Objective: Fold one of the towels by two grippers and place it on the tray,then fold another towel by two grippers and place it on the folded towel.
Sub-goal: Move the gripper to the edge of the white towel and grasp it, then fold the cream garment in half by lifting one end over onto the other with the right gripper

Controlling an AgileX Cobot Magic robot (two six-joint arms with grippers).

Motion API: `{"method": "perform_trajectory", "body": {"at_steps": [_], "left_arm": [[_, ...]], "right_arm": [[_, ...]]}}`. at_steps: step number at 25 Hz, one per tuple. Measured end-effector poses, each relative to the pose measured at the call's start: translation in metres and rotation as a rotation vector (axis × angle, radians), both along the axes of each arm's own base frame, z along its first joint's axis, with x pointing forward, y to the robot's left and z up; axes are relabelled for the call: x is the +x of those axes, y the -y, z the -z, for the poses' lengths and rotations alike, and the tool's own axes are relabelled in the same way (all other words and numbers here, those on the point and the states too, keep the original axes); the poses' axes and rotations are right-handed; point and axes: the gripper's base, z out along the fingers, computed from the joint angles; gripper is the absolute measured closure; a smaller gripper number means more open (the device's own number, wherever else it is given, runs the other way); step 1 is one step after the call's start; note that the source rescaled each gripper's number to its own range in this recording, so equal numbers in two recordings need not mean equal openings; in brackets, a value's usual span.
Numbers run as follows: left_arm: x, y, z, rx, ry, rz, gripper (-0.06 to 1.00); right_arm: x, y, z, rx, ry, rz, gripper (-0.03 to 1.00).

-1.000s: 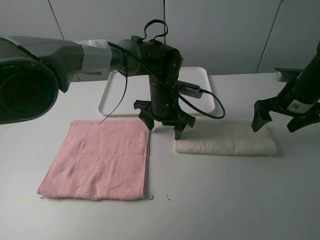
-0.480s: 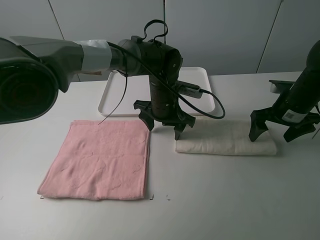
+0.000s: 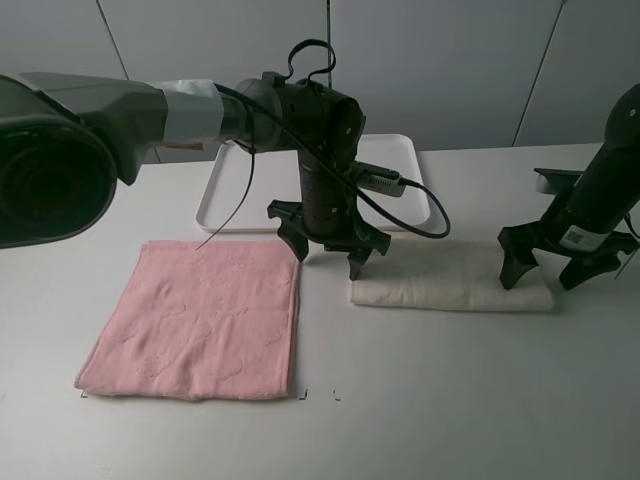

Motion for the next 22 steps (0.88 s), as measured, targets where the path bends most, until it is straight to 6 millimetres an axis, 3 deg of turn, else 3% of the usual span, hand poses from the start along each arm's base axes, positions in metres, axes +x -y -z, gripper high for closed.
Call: {"method": "perform_trajectory", "body": {"at_steps": [2, 4, 9, 13, 14, 22], "left_arm": [[0.0, 0.0, 0.0, 0.0, 0.0, 0.0, -0.01], [0.0, 0.0, 0.0, 0.0, 0.0, 0.0, -0.01], [0.0, 0.0, 0.0, 0.0, 0.0, 0.002, -0.01], [0.0001, 0.0001, 0.0, 0.0, 0.002, 0.01, -0.01], [0.0001, 0.0001, 0.0, 0.0, 0.002, 0.01, -0.01], [0.0001, 0.0001, 0.0, 0.0, 0.002, 0.014, -0.01]], "right_arm": [[0.0002, -0.0014, 0.0006, 0.016, -0.001, 0.011, 0.37], [0.0007, -0.004, 0.0009, 0.044, 0.003, 0.012, 0.46], [0.0014, -0.0068, 0.001, 0.076, 0.008, 0.019, 0.57], [0.0008, -0.008, 0.0008, 0.088, 0.0, 0.028, 0.9], [0.0006, -0.008, 0.0008, 0.089, -0.002, 0.028, 0.94], [-0.0027, -0.009, -0.0045, 0.1, -0.023, 0.002, 0.95]]}}
